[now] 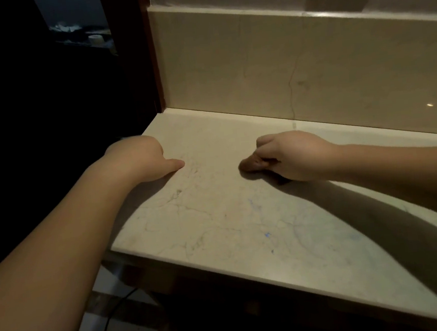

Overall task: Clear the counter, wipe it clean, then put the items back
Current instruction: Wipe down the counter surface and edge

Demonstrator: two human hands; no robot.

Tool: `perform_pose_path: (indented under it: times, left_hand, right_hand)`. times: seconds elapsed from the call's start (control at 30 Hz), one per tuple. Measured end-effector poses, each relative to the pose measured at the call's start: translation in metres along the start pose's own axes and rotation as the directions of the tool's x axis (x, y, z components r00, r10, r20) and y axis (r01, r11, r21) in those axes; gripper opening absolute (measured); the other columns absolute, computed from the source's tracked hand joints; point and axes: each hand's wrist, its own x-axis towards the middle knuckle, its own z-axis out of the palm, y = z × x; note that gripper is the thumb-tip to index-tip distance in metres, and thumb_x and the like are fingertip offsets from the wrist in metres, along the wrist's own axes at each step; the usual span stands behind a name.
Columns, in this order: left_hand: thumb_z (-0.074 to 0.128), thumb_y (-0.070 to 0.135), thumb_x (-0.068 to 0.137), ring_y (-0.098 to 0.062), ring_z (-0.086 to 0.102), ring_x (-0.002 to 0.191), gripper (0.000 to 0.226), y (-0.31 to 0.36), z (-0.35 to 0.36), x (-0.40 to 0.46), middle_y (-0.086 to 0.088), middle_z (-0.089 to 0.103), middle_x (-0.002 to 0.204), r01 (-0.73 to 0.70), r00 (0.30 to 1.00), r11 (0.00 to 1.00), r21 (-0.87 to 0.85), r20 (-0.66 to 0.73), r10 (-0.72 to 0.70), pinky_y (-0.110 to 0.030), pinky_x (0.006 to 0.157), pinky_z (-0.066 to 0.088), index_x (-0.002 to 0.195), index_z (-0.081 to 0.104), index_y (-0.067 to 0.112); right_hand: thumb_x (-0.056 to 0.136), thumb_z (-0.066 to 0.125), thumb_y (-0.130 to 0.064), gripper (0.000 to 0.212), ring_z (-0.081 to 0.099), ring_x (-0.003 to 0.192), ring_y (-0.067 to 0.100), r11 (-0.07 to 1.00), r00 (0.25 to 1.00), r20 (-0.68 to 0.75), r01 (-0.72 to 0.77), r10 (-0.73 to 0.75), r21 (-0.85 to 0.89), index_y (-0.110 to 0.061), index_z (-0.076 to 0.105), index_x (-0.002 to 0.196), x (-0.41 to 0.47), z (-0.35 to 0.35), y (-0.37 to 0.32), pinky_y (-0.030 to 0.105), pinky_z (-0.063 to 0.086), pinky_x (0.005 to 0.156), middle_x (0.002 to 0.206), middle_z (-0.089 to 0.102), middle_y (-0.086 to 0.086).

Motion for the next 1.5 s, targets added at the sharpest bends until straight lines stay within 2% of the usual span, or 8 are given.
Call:
perform_pose_path:
  times: [0.23, 0.4, 0.5, 0.67, 0.8, 0.97, 1.27, 1.5]
  left_hand:
    - [0.039, 0.074, 0.084, -0.017, 0.056, 0.072, 0.059, 0.0, -0.001, -0.002, 0.002, 0.057, 0.073, 0.017, 1.0, 1.0, -0.014, -0.005, -0.017, -0.029, 0.063, 0.046, 0.071, 0.058, 0.019]
    - [0.034, 0.072, 0.087, -0.018, 0.057, 0.075, 0.06, 0.004, 0.002, -0.003, 0.003, 0.057, 0.076, 0.012, 1.0, 1.0, 0.021, -0.02, -0.012, -0.031, 0.069, 0.053, 0.083, 0.061, 0.019]
    - [0.034, 0.072, 0.088, -0.02, 0.057, 0.08, 0.059, 0.004, -0.001, -0.006, 0.003, 0.056, 0.078, 0.018, 1.0, 1.0, 0.005, -0.007, -0.018, -0.033, 0.073, 0.053, 0.087, 0.061, 0.02]
    - [0.037, 0.062, 0.092, -0.019, 0.057, 0.081, 0.053, 0.006, -0.001, -0.022, 0.001, 0.06, 0.084, -0.015, 1.0, 0.992, -0.128, -0.021, 0.013, -0.036, 0.081, 0.052, 0.099, 0.066, 0.017]
    - [0.043, 0.054, 0.094, -0.019, 0.058, 0.088, 0.047, 0.011, 0.005, -0.055, -0.001, 0.063, 0.098, -0.065, 0.996, 0.963, -0.261, -0.077, 0.047, -0.037, 0.083, 0.052, 0.114, 0.064, 0.017]
    - [0.039, 0.062, 0.091, -0.024, 0.051, 0.11, 0.057, 0.014, 0.003, -0.086, -0.004, 0.053, 0.125, -0.154, 0.988, 0.967, -0.204, -0.029, 0.151, -0.043, 0.093, 0.047, 0.131, 0.052, 0.022]
    - [0.029, 0.069, 0.091, -0.026, 0.053, 0.114, 0.068, 0.015, 0.009, -0.097, -0.007, 0.052, 0.134, -0.18, 0.982, 0.983, -0.032, 0.05, 0.181, -0.038, 0.082, 0.047, 0.141, 0.045, 0.025]
    - [0.027, 0.066, 0.093, -0.029, 0.051, 0.12, 0.067, 0.014, 0.01, -0.099, -0.01, 0.046, 0.144, -0.198, 0.979, 0.98, -0.019, 0.039, 0.199, -0.04, 0.088, 0.047, 0.144, 0.041, 0.024]
  right_hand:
    - [0.09, 0.05, -0.016, 0.014, 0.055, 0.09, 0.03, 0.98, 0.976, -0.095, -0.193, 0.198, 0.058, -0.012, 0.062, 0.084, 0.05, 0.007, 0.016, 0.035, 0.037, 0.066, 0.088, 0.051, 0.0]
    - [0.091, 0.054, -0.019, 0.013, 0.045, 0.076, 0.014, 0.994, 0.997, -0.074, 0.002, 0.006, 0.107, -0.013, 0.065, 0.087, -0.01, 0.006, -0.03, 0.031, 0.03, 0.061, 0.089, 0.053, -0.002]
    - [0.092, 0.054, -0.021, 0.014, 0.049, 0.078, 0.015, 0.992, 0.999, -0.035, -0.021, 0.025, 0.121, -0.014, 0.066, 0.089, -0.025, 0.001, -0.028, 0.033, 0.037, 0.064, 0.092, 0.054, -0.003]
    - [0.094, 0.049, -0.02, 0.017, 0.055, 0.094, 0.027, 0.968, 0.966, -0.08, -0.24, 0.246, 0.075, -0.01, 0.063, 0.093, 0.012, 0.001, -0.021, 0.03, 0.025, 0.063, 0.101, 0.056, 0.007]
    - [0.093, 0.051, -0.02, 0.018, 0.054, 0.088, 0.026, 0.97, 0.971, -0.055, -0.229, 0.234, 0.086, -0.009, 0.065, 0.096, -0.007, 0.0, -0.046, 0.032, 0.032, 0.064, 0.096, 0.055, 0.004]
    - [0.093, 0.054, -0.02, 0.016, 0.053, 0.08, 0.017, 0.983, 0.99, 0.007, -0.144, 0.144, 0.118, -0.016, 0.068, 0.097, -0.068, -0.007, -0.071, 0.032, 0.039, 0.066, 0.094, 0.056, -0.002]
    - [0.093, 0.051, -0.019, 0.017, 0.055, 0.091, 0.029, 0.937, 0.936, -0.066, -0.34, 0.346, 0.083, -0.011, 0.066, 0.094, -0.024, -0.001, -0.074, 0.035, 0.04, 0.073, 0.093, 0.053, 0.003]
    - [0.092, 0.058, -0.02, 0.016, 0.054, 0.084, 0.019, 0.965, 0.975, -0.011, -0.217, 0.221, 0.145, -0.016, 0.069, 0.103, -0.088, -0.006, -0.11, 0.034, 0.044, 0.072, 0.097, 0.059, -0.001]
